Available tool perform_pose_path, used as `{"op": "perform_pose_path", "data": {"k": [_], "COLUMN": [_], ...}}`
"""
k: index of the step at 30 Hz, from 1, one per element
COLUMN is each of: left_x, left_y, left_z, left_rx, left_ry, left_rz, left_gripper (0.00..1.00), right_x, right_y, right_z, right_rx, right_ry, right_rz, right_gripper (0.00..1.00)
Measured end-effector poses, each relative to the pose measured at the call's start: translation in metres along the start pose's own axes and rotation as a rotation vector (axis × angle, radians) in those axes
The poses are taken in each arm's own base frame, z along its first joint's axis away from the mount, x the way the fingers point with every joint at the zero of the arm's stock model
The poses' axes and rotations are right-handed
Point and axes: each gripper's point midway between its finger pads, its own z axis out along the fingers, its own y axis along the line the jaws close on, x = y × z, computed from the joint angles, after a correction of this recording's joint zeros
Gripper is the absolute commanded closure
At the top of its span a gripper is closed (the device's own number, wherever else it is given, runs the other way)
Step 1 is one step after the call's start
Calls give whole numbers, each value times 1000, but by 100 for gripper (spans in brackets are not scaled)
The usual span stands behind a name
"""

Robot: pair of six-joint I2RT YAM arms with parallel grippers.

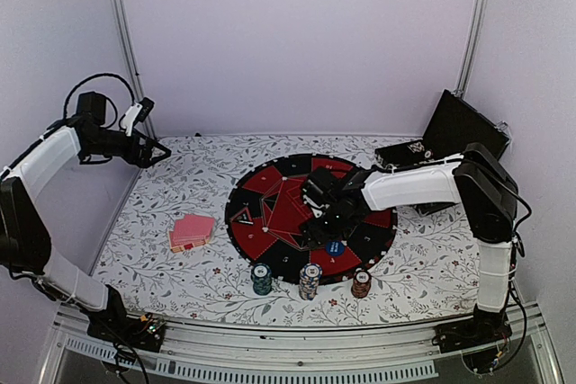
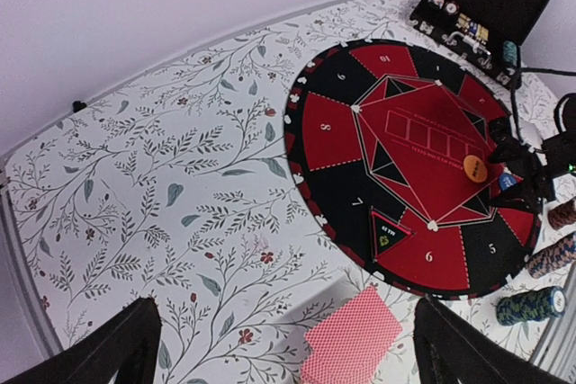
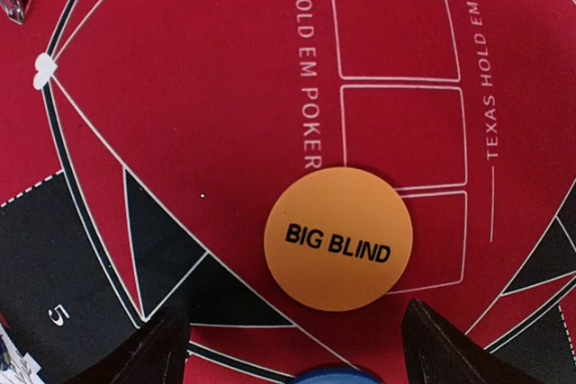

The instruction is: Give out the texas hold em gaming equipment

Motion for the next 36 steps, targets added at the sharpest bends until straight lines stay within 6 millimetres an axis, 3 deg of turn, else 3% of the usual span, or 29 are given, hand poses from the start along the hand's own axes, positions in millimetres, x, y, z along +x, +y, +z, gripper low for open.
{"op": "perform_pose_path", "data": {"k": [21,27,28,31,33,36], "left_x": [-12,-12,-12,-12,-11,-11], "left_y": [-6,-6,-5,-5,-4,-3], "left_z": [-2,-2,-2,-2,-2,-2], "left_rx": [7,6,6,1,-3,-8], "left_ry": [-13,-13,-13,-11,-8,-6], "left_rz": [24,24,24,24,25,26], "left_gripper": [0,0,0,0,0,0], "right_x": [-9,-24,-28,-38,-39,-38], "right_y": [-15,-18,-18,-18,-17,-17], "right_z": [2,3,4,9,12,13], "right_rx": [-11,-32,-34,-48,-55,-57], "right_ry": [-14,-33,-37,-49,-47,-44], "right_rz": [52,63,62,65,65,58], "right_gripper": [47,65,63,27,20,18]}}
